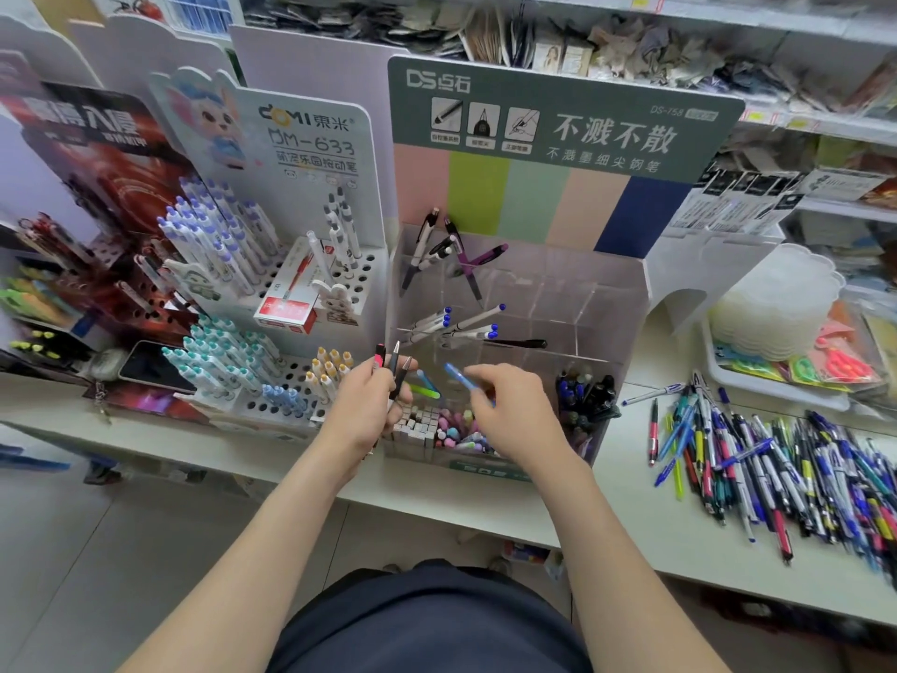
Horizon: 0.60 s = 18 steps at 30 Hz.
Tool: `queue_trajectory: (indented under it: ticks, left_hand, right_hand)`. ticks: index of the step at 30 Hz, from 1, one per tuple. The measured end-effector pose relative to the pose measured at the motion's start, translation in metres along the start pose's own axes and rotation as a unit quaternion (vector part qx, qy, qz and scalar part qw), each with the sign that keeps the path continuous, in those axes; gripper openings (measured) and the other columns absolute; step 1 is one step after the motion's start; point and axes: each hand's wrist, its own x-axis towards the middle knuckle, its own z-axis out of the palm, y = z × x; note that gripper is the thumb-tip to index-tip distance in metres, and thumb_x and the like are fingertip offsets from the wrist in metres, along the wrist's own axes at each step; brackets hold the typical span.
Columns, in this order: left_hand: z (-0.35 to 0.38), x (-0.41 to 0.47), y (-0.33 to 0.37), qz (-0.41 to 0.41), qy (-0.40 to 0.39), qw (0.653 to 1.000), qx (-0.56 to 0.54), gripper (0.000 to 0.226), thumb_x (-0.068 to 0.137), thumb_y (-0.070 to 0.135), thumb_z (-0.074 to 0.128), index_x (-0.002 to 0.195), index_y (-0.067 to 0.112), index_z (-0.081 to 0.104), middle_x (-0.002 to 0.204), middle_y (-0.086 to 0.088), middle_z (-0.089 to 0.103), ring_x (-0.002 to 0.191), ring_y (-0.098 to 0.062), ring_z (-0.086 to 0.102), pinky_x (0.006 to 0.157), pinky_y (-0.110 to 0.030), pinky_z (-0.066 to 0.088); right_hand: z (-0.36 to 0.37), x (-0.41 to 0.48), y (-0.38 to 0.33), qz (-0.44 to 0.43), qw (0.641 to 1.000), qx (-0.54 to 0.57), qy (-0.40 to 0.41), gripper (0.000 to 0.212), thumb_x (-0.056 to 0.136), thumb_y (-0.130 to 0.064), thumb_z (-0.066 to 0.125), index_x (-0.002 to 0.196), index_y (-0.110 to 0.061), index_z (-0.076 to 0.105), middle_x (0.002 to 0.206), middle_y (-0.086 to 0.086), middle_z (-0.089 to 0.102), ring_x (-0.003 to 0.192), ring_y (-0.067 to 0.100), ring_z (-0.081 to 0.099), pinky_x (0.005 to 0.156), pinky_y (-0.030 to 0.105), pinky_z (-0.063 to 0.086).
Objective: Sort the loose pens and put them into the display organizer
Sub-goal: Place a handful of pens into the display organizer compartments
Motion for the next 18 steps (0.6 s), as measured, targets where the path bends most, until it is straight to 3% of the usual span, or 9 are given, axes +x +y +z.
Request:
queue_trajectory:
  ticks: [2, 5, 9, 12, 14, 18]
  left_hand:
    - [-0.001, 0.002, -0.003, 0.0, 0.009, 1.0, 0.004, 0.04, 0.1, 0.002, 0.033, 0.121, 0.013, 0.066, 0.081, -0.009, 0.063, 0.055, -0.016, 0.042, 0.053, -0.029, 0.031]
    - [-0.003, 0.003, -0.002, 0.001, 0.01, 1.0, 0.018, 0.036, 0.101, 0.002, 0.037, 0.121, 0.017, 0.063, 0.083, -0.008, 0.068, 0.058, -0.017, 0.047, 0.056, -0.03, 0.037]
    - [-0.004, -0.003, 0.004, 0.003, -0.031, 0.999, 0.022, 0.027, 0.103, 0.001, 0.044, 0.126, 0.01, 0.054, 0.093, -0.01, 0.075, 0.059, -0.018, 0.052, 0.055, -0.027, 0.044]
    - [-0.004, -0.006, 0.008, 0.007, -0.075, 0.997, 0.016, 0.025, 0.105, 0.004, 0.046, 0.129, 0.011, 0.052, 0.097, -0.009, 0.076, 0.063, -0.02, 0.056, 0.054, -0.03, 0.044]
    - [-0.002, -0.006, 0.011, 0.021, -0.104, 0.994, 0.023, 0.025, 0.108, 0.007, 0.044, 0.13, 0.014, 0.055, 0.097, -0.008, 0.075, 0.068, -0.021, 0.057, 0.057, -0.034, 0.042]
    - [0.005, -0.008, 0.017, 0.056, -0.173, 0.983, 0.011, 0.028, 0.113, 0.013, 0.041, 0.136, 0.021, 0.056, 0.105, -0.017, 0.069, 0.074, -0.027, 0.059, 0.059, -0.036, 0.044]
  right_hand:
    - [0.004, -0.001, -0.006, 0.002, 0.999, -0.035, 0.021, 0.037, 0.104, -0.021, 0.062, 0.14, -0.027, 0.068, 0.12, -0.001, 0.075, 0.108, 0.022, 0.066, 0.095, 0.04, 0.056]
    - [0.011, 0.006, -0.013, 0.03, 0.994, -0.099, 0.016, 0.035, 0.102, -0.017, 0.061, 0.135, -0.023, 0.07, 0.118, 0.004, 0.076, 0.107, 0.027, 0.068, 0.088, 0.04, 0.058]
    - [0.014, 0.013, -0.015, 0.015, 1.0, -0.022, -0.011, 0.044, 0.097, -0.008, 0.062, 0.139, -0.018, 0.069, 0.129, 0.003, 0.072, 0.117, 0.02, 0.067, 0.109, 0.039, 0.053]
    - [0.015, 0.007, -0.018, -0.01, 0.995, 0.078, 0.056, 0.045, 0.097, -0.012, 0.064, 0.141, -0.02, 0.066, 0.115, -0.004, 0.074, 0.088, 0.002, 0.069, 0.091, 0.022, 0.054]
    - [0.013, 0.003, -0.021, -0.02, 0.983, 0.141, 0.115, 0.033, 0.099, -0.017, 0.063, 0.131, -0.021, 0.072, 0.099, -0.01, 0.075, 0.083, 0.001, 0.067, 0.079, 0.017, 0.051]
    - [0.004, 0.004, -0.027, -0.001, 0.965, 0.261, 0.025, 0.019, 0.102, -0.036, 0.066, 0.114, -0.03, 0.079, 0.087, -0.008, 0.079, 0.081, 0.01, 0.075, 0.077, 0.033, 0.06]
